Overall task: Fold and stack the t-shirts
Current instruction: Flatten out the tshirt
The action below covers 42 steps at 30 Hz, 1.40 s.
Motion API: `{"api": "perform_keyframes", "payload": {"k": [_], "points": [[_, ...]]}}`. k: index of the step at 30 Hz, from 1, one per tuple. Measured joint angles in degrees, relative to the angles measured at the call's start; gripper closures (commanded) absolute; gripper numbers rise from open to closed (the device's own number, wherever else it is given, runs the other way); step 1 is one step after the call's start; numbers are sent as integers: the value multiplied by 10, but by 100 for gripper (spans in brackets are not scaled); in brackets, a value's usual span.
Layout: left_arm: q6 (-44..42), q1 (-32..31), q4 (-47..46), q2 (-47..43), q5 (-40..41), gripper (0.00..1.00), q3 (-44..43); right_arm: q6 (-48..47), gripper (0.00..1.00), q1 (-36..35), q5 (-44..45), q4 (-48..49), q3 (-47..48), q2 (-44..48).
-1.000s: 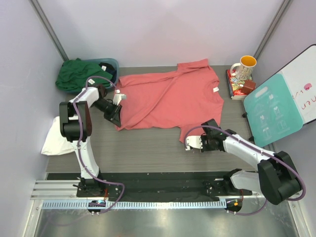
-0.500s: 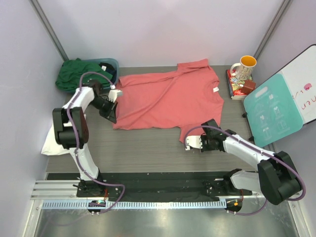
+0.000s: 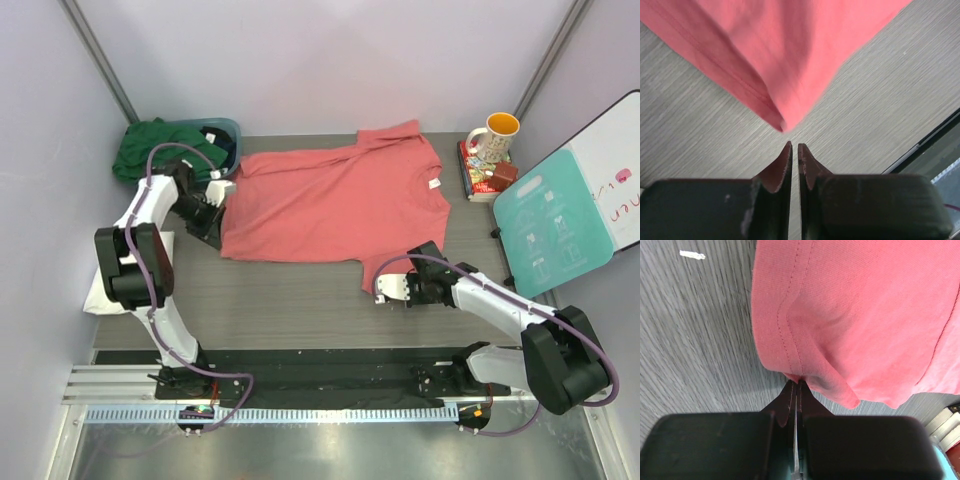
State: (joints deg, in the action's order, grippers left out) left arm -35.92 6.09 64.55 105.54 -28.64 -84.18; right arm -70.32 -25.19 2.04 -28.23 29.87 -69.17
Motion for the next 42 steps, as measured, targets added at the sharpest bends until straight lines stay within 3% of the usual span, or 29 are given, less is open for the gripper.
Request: {"api": "perform_keyframes", "payload": {"k": [8, 9, 11, 14, 18, 23, 28, 42], "points": [[-3, 0, -2, 37, 74, 88, -4, 3, 99, 0, 0, 0, 0, 0], [-3, 0, -8, 37, 83, 78, -4, 4, 99, 0, 0, 0, 0, 0], [-5, 0, -30, 30, 95, 73, 4, 4, 99, 0, 0, 0, 0, 0], [-14, -1, -68, -5, 98, 47, 36, 5, 99, 0, 1, 0, 0, 0], [-57, -19, -124, -103, 98, 45, 90, 7, 99, -2, 2, 0, 0, 0], [-159, -91, -180, -193, 100, 45, 150, 11, 99, -3, 3, 0, 0, 0], [-261, -141, -204, -188, 105, 46, 203, 16, 99, -3, 4, 0, 0, 0], [-481, -135, -256, -151, 133, 46, 248, 30, 99, -7, 4, -2, -2, 6]]}}
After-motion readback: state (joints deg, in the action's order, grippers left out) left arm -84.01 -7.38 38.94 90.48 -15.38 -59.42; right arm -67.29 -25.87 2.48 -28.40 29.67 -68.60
